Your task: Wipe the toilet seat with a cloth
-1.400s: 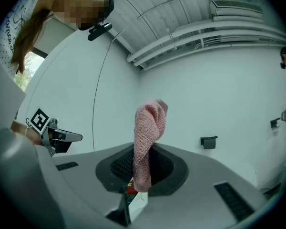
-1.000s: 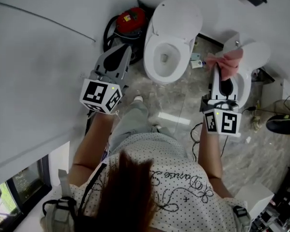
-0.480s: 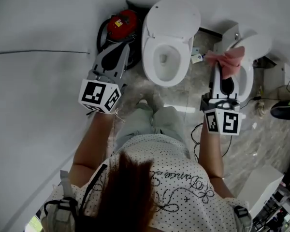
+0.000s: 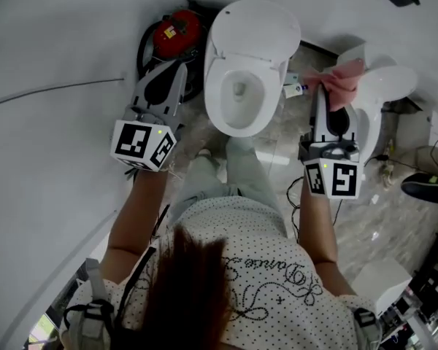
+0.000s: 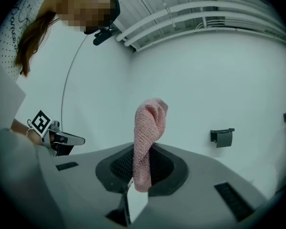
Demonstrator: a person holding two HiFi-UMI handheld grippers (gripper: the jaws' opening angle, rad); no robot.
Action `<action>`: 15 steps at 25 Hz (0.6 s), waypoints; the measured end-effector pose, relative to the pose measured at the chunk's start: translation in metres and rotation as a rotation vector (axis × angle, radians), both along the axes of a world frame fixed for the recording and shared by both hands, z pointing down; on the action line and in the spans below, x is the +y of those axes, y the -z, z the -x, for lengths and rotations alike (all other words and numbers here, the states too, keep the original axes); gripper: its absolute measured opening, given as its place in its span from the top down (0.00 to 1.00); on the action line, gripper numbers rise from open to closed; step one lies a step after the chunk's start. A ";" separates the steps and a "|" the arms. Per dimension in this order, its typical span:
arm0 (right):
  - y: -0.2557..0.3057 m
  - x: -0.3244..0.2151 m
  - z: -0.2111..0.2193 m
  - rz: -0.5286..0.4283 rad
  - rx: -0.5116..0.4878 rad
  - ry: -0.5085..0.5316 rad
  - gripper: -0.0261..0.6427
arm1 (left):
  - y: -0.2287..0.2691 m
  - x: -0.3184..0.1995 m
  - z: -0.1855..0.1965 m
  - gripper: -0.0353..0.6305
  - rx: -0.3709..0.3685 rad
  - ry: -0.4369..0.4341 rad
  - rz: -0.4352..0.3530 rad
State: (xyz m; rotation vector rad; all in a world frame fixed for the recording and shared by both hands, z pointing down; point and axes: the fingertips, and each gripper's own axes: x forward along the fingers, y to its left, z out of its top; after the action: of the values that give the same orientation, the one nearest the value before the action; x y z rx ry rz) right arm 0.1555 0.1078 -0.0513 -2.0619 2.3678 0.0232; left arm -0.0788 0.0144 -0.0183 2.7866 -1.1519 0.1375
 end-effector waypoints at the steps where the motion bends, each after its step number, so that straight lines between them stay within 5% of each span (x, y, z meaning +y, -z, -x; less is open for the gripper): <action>1: -0.002 -0.011 -0.008 0.000 0.000 0.022 0.89 | -0.001 -0.006 -0.007 0.94 0.000 0.017 -0.005; 9: -0.036 -0.084 -0.062 0.040 -0.036 0.137 0.89 | -0.022 -0.049 -0.056 0.94 -0.056 0.109 0.008; 15: -0.076 -0.111 -0.058 0.098 -0.080 0.198 0.89 | -0.054 -0.063 -0.063 0.94 -0.074 0.139 0.061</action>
State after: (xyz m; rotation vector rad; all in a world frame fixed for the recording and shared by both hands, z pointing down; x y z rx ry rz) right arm 0.2139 -0.0032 0.0252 -1.8170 2.5580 -0.1750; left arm -0.0156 -0.0489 0.0361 2.6586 -1.3300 0.2590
